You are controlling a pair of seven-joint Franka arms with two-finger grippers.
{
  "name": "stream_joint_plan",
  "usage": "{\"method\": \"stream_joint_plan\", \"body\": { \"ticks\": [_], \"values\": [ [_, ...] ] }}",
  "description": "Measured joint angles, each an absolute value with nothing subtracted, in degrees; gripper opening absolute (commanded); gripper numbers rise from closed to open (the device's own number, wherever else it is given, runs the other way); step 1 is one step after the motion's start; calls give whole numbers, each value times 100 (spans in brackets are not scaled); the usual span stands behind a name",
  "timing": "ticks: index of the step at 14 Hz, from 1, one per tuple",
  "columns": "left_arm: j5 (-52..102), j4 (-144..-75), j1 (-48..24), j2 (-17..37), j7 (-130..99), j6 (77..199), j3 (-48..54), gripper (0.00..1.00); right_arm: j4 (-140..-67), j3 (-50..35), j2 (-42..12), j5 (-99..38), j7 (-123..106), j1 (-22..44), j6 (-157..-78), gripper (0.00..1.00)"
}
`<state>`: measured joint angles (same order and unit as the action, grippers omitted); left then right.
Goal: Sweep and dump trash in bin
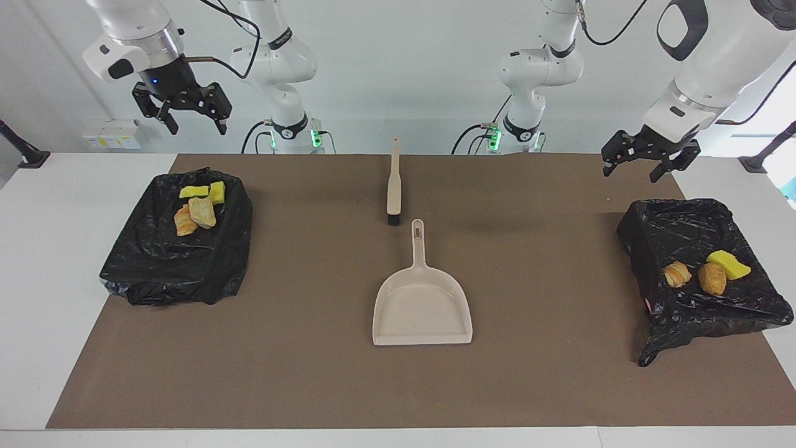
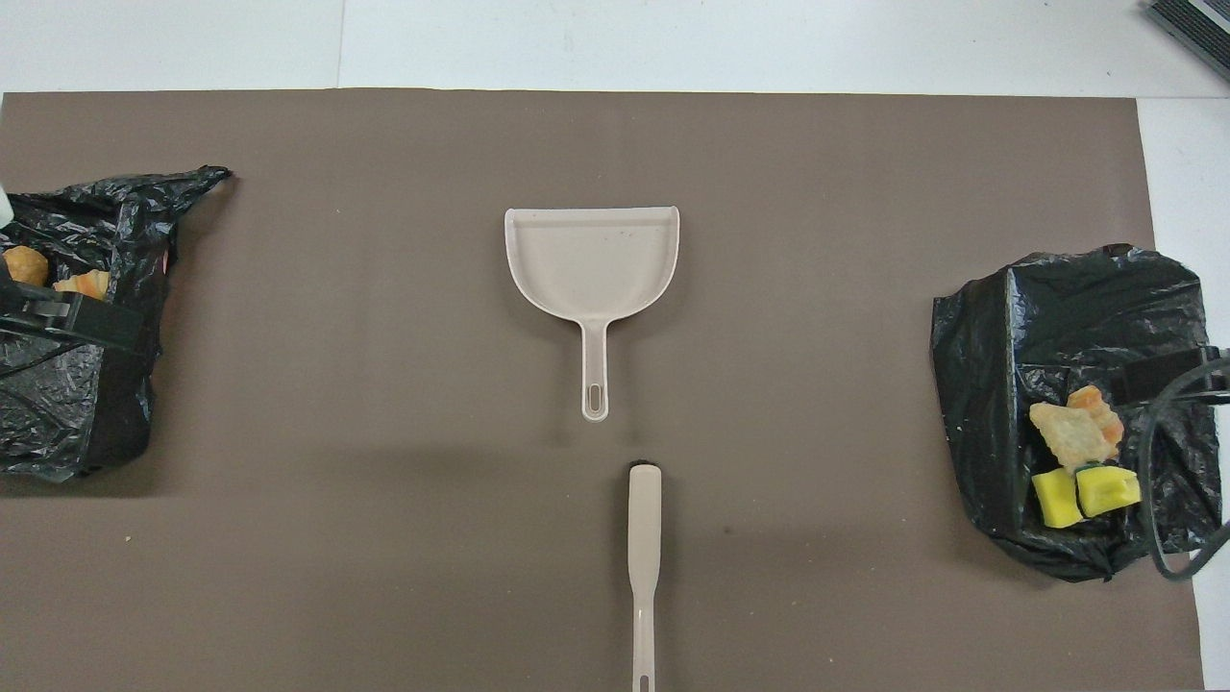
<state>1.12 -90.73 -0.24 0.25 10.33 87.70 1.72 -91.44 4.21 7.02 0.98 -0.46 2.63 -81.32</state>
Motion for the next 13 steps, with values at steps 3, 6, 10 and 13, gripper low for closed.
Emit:
{"method": "stream_joint_plan", "body": {
  "ticks": [3,6,10,13],
  "values": [
    [112,-9101,-25,-7,1038,8782,171,100,-9149,421,705,98,-46,263,-8132,100],
    [112,-9113,-27,-7,1059,8785,172,100,-9152,421,705,98,-46,263,-8132,100],
    [112,-9125,-27,-8,1074,8785,172,100,-9156,421,705,98,-46,264,-8132,100],
    [111,-9126,-27,-8,1079,8785,171,100,-9157,421,705,98,-46,264,-8132,100]
  ]
}}
